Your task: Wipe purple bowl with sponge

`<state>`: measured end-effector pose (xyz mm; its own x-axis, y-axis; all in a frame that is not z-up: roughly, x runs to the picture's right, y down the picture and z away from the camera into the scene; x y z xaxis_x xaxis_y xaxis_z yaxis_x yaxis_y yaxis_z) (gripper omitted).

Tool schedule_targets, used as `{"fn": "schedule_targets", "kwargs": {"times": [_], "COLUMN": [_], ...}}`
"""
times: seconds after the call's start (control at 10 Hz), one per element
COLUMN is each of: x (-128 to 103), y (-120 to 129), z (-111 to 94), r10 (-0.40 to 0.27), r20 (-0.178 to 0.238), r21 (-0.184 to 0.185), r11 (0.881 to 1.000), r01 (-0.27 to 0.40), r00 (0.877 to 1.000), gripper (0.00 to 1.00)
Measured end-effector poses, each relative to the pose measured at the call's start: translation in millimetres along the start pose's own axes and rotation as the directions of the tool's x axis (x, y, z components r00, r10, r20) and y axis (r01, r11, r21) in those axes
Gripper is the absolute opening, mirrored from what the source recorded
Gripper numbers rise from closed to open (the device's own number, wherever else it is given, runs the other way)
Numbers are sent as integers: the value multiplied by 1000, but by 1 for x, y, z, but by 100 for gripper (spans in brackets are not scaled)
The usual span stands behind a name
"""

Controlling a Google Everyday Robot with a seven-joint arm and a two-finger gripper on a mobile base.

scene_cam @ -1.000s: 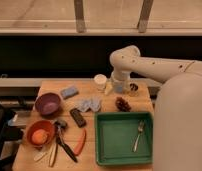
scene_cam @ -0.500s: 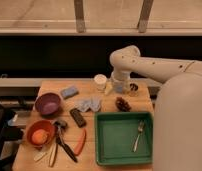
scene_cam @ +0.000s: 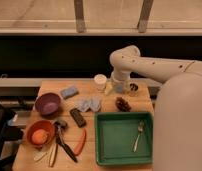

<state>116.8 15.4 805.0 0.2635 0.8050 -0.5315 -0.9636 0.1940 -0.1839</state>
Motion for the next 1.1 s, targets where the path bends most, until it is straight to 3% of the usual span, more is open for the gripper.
{"fn": "schedule_targets", "kwargs": {"times": [0.4,0.5,0.7,0.8,0.9,1.1], "x": [1,0,-15,-25,-42,-73], "y": [0,0,16,27,47,92], "z": [0,-4,-11,-11,-10,-5], "r10": [-6,-31,-153,-206,-281,-415], "r20": [5,27,50,54,55,55], "r21": [-3,13,49,58,72,79], "r11": [1000,999,987,977,958,908], "r01": [6,30,150,203,277,411], "r00": [1000,999,987,977,958,908], "gripper": [80,80,80,80,80,80]}}
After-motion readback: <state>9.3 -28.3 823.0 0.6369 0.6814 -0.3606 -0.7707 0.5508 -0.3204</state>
